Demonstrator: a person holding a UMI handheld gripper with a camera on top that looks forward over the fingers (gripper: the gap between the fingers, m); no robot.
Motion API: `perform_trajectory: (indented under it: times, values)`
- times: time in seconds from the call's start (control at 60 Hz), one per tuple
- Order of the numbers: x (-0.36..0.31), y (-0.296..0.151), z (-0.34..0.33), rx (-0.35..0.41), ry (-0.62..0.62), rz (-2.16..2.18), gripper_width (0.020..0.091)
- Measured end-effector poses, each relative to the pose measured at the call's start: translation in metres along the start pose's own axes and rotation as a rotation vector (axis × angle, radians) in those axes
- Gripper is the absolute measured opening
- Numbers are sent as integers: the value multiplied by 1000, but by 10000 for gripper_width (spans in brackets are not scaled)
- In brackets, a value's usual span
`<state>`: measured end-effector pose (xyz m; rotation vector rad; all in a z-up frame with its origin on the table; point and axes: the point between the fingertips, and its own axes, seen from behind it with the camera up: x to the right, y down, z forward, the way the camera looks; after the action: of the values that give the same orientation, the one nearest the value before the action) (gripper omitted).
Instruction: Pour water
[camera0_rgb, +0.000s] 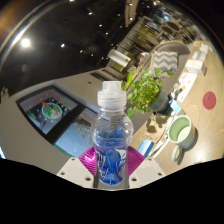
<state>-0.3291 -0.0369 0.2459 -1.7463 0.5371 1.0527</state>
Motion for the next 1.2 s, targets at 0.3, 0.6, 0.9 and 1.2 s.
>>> perform_trajectory:
  times: [0.3,0.6,0.9,1.2]
  values:
    - [23,-26,65,35,-175,954,343]
    - [56,-30,77,60,-226,1301,341]
    - [22,-54,58,-37,-134,690,339]
    - [27,-183,4,132,25,-346,344]
